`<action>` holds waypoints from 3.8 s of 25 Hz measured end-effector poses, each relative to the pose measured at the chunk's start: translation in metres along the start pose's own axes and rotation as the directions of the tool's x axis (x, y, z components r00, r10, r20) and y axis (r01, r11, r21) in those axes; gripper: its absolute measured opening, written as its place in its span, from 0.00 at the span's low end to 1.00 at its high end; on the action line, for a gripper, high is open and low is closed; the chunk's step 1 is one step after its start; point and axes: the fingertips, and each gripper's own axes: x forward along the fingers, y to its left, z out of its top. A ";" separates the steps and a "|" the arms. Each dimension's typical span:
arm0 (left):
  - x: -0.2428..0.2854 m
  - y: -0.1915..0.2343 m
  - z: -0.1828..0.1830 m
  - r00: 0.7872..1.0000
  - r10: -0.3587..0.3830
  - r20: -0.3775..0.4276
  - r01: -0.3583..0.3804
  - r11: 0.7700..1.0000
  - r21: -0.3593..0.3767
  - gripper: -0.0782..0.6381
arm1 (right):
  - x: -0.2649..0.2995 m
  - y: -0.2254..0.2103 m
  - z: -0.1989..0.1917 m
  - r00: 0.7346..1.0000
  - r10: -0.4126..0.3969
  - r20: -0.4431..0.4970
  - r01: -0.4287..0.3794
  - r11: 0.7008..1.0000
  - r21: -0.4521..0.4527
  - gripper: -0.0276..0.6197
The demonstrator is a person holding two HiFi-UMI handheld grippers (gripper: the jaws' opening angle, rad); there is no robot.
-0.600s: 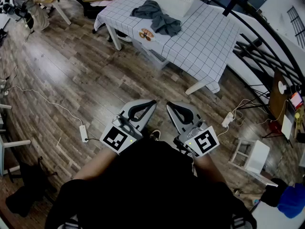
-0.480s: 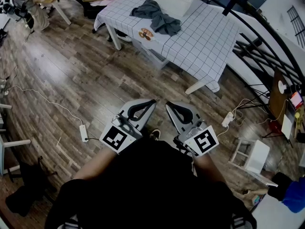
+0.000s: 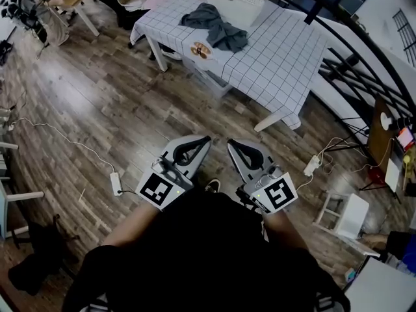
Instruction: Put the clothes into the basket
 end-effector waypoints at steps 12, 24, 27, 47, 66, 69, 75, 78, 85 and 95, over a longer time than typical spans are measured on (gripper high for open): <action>0.011 0.073 -0.001 0.999 -0.032 0.007 0.032 0.999 -0.011 0.11 | 0.072 -0.026 -0.005 1.000 -0.005 -0.014 0.005 1.000 0.004 0.07; 0.017 0.178 0.004 0.997 -0.073 0.005 0.073 0.997 -0.004 0.11 | 0.173 -0.055 -0.001 0.999 -0.022 -0.040 0.022 1.000 0.001 0.07; 0.018 0.205 0.005 0.997 -0.075 0.007 0.075 0.997 -0.011 0.11 | 0.197 -0.060 -0.002 0.999 -0.025 -0.047 0.025 1.000 -0.001 0.07; 0.017 0.320 0.002 0.989 -0.149 0.021 0.149 0.988 -0.039 0.11 | 0.309 -0.084 -0.005 0.992 -0.105 -0.073 0.105 0.994 -0.014 0.07; 0.136 0.386 0.010 0.995 -0.102 0.008 0.102 0.995 -0.022 0.11 | 0.346 -0.220 -0.015 0.997 -0.048 -0.068 0.047 0.999 -0.017 0.07; 0.163 0.393 0.014 0.995 -0.097 0.006 0.097 0.995 -0.014 0.11 | 0.349 -0.247 -0.016 0.997 -0.038 -0.068 0.037 0.999 -0.011 0.07; 0.203 0.403 0.019 0.997 -0.081 -0.001 0.081 0.997 -0.017 0.11 | 0.351 -0.290 -0.016 0.998 -0.021 -0.064 0.020 1.000 -0.009 0.07; 0.222 0.407 0.019 0.997 -0.077 -0.006 0.077 0.997 -0.013 0.11 | 0.350 -0.308 -0.019 0.997 -0.016 -0.070 0.016 1.000 -0.001 0.07; 0.256 0.406 0.020 0.997 -0.074 -0.008 0.073 0.997 -0.010 0.11 | 0.344 -0.340 -0.023 0.997 -0.007 -0.079 0.008 1.000 0.019 0.07; 0.288 0.413 0.018 0.995 -0.098 -0.003 0.098 0.995 -0.014 0.11 | 0.342 -0.373 -0.031 0.995 -0.042 -0.092 0.045 0.999 0.031 0.07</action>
